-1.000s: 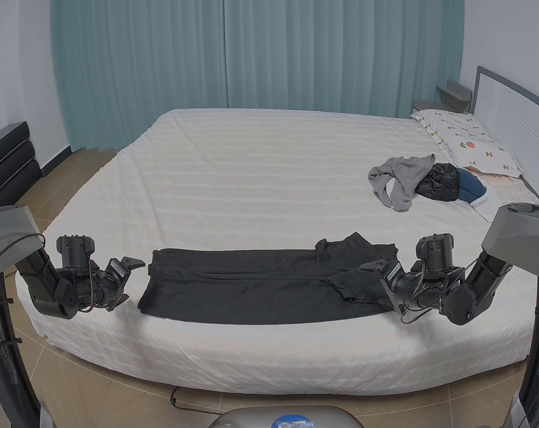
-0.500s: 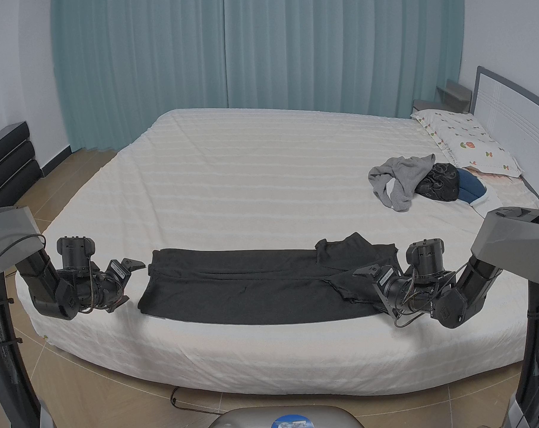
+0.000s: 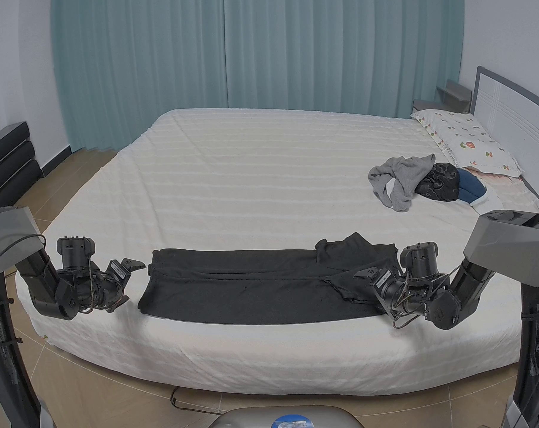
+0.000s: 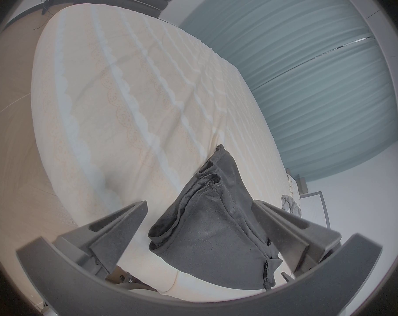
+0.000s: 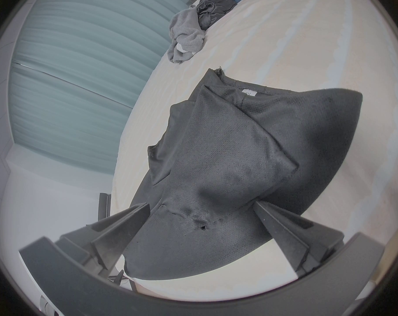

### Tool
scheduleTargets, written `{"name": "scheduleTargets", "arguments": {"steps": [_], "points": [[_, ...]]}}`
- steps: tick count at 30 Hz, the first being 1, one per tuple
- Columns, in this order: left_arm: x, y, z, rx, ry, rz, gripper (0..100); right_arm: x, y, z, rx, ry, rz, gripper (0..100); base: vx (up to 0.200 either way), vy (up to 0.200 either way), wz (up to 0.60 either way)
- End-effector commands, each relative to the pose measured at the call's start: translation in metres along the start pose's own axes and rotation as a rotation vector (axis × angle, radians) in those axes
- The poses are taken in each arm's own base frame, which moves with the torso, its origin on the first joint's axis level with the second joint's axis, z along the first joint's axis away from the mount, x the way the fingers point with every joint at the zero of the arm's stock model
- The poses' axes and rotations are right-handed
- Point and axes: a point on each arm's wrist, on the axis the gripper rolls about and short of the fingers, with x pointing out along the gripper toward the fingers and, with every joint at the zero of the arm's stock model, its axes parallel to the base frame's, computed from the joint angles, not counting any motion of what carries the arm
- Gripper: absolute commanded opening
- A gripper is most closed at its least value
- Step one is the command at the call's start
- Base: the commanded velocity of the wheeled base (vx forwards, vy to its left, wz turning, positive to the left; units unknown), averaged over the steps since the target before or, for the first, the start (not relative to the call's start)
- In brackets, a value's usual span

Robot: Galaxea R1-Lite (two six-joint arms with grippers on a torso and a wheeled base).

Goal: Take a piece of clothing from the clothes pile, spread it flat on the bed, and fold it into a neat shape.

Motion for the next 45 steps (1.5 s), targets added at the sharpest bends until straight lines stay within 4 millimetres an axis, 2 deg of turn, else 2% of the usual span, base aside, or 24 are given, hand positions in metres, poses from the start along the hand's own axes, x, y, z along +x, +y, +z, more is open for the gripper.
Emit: {"name": "scheduleTargets", "arguments": {"steps": [1, 9, 10, 23, 31, 34, 45], "points": [[0.001, 0.001, 0.0, -0.001, 0.001, 0.001, 100, 0.004, -0.002, -0.002, -0.002, 0.001, -0.008, 100, 0.0, 0.0, 0.0], [0.001, 0.001, 0.0, -0.001, 0.002, 0.002, 100, 0.013, -0.004, -0.006, -0.039, -0.028, -0.026, 100, 0.0, 0.0, 0.0], [0.001, 0.001, 0.0, -0.001, 0.002, 0.002, 100, 0.013, -0.004, -0.006, -0.04, -0.028, -0.024, 0, 0.0, 0.0, 0.0], [0.001, 0.001, 0.0, -0.001, 0.002, 0.002, 100, 0.006, 0.0, 0.0, -0.03, -0.056, -0.02, 0, 0.0, 0.0, 0.0], [0.001, 0.001, 0.0, -0.001, 0.002, 0.002, 100, -0.006, 0.004, 0.001, -0.026, -0.055, -0.018, 0, 0.0, 0.0, 0.0], [0.001, 0.001, 0.0, -0.002, 0.0, 0.003, 100, -0.015, 0.001, -0.002, -0.03, -0.039, -0.03, 0, 0.0, 0.0, 0.0], [0.001, 0.001, -0.001, -0.002, 0.002, 0.003, 100, -0.023, -0.004, -0.009, -0.047, -0.014, -0.054, 0, 0.0, 0.0, 0.0]]}}
